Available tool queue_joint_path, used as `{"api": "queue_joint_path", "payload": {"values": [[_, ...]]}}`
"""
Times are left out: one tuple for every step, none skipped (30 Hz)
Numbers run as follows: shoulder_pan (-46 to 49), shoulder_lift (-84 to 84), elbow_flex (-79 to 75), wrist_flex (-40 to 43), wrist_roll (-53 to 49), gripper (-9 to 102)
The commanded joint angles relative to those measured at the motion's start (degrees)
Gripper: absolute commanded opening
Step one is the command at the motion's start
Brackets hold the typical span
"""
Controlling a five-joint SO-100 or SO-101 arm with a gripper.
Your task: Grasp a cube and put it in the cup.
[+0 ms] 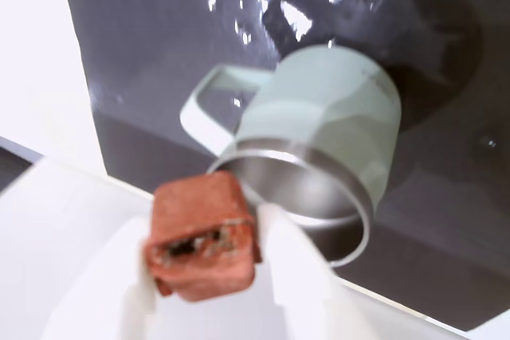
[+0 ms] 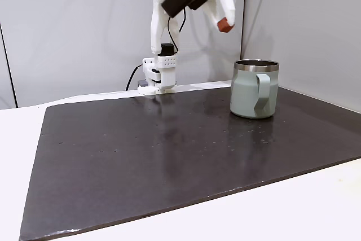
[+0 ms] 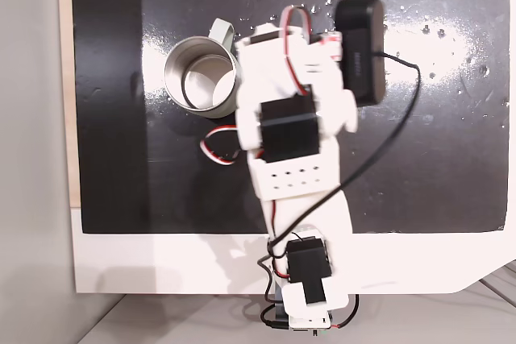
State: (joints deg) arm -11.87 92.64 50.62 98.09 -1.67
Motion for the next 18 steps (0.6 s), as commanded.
{"api": "queue_joint_path", "payload": {"values": [[-4.39, -0.26, -3.6, -2.02, 0.62, 4], [-5.45, -0.7, -3.6, -2.29, 0.62, 4], [-6.33, -0.97, -3.69, -2.46, 0.62, 4], [-7.21, -1.23, -3.78, -2.55, 0.62, 4], [-8.17, -1.32, -3.78, -2.55, 0.44, 4], [-9.05, -1.32, -3.69, -2.55, 0.35, 4], [-9.84, -1.32, -3.6, -2.64, 0.35, 4], [-10.55, -1.41, -3.52, -2.72, 0.18, 4], [-11.25, -1.67, -3.52, -2.9, 0.18, 4], [-11.95, -1.93, -3.69, -2.99, 0.0, 4], [-12.74, -2.29, -3.87, -2.99, -0.26, 4], [-13.54, -2.55, -3.87, -2.99, -0.62, 4], [-14.41, -2.81, -3.87, -2.99, -1.05, 4], [-15.38, -3.08, -3.78, -2.72, -1.49, 4], [-16.35, -3.34, -3.6, -2.64, -1.93, 4], [-17.23, -3.52, -3.43, -2.46, -2.37, 4], [-17.93, -3.69, -3.34, -2.29, -2.64, 4], [-18.54, -3.78, -3.16, -2.29, -2.9, 4]]}}
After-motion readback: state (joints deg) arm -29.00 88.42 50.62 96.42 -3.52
